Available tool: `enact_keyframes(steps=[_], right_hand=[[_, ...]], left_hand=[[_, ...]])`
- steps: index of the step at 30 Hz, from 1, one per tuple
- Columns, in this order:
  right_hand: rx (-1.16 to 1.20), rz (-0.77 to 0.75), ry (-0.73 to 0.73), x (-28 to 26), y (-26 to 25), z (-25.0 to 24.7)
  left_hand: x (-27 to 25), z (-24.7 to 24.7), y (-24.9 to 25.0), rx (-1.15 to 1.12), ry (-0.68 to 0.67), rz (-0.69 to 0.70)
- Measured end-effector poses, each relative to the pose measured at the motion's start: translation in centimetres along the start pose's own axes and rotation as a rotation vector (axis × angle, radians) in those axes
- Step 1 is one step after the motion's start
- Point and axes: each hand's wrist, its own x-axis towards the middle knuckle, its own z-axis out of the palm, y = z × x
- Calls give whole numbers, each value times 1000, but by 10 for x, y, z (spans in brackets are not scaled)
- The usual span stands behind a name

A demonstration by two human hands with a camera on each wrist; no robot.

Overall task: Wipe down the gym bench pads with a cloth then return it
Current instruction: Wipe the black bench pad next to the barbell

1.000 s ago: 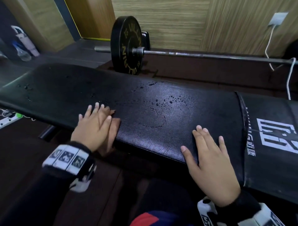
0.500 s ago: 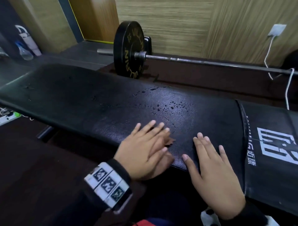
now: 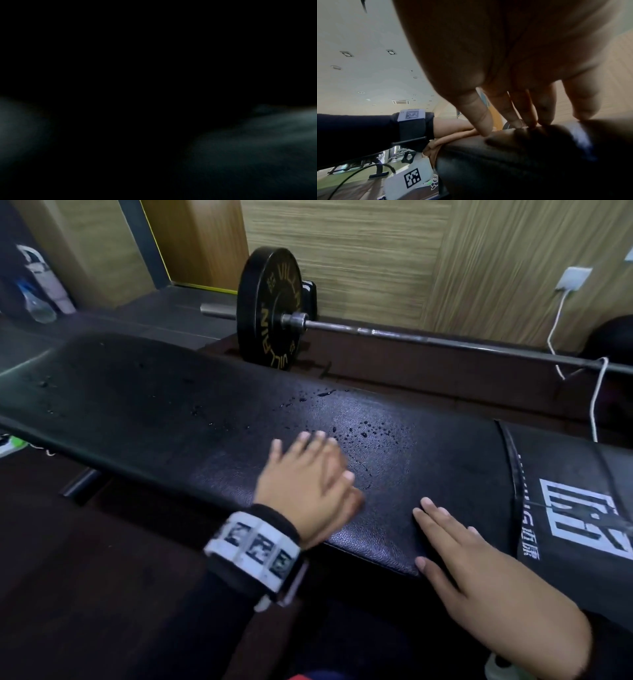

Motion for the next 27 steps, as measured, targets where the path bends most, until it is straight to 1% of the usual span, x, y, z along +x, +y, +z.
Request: enact_keyframes(steps=[2,3,4,6,7,9,11,13,15,18,20,22,24,27], right_hand=[[-9,-2,-23,3,-3,-5],[-10,-5,-34,4,-4,-8],[-7,-9,-41,6,-5,-10],[-3,-38,-37,8,-8,-15],[-7,-64,-28,10,-10,-17],[-26,-123,3,15,-17,-20],[-54,-193,22,25,-27,-23],[-85,-269,5,38,-38,-24],[-131,-297,-47,50,-48,-22],[-265,-291,-122,67,-62,-19],[-329,-294,-208,78,-71,-19],[-381,-290,-265,89,-77,-23],[-445,-287,-281,103,-83,-30],[-486,-243,-244,139,-85,-46]], left_hand=[[-1,4,25,-78,-19,74],[-1,5,29,-144,-25,94],[-1,5,28,-235,-25,95],[-2,2,14,-398,8,45],[-2,0,2,-405,35,2],[-4,-1,-27,-266,65,-94],[-8,-1,-56,-120,50,-184],[-13,-1,-73,-84,46,-229],[-17,0,-76,-75,75,-222],[-18,1,-71,-74,120,-227],[-19,1,-70,-81,149,-227],[-20,2,-71,-95,178,-223],[-20,2,-70,-135,209,-220],[-20,3,-71,-187,249,-220]])
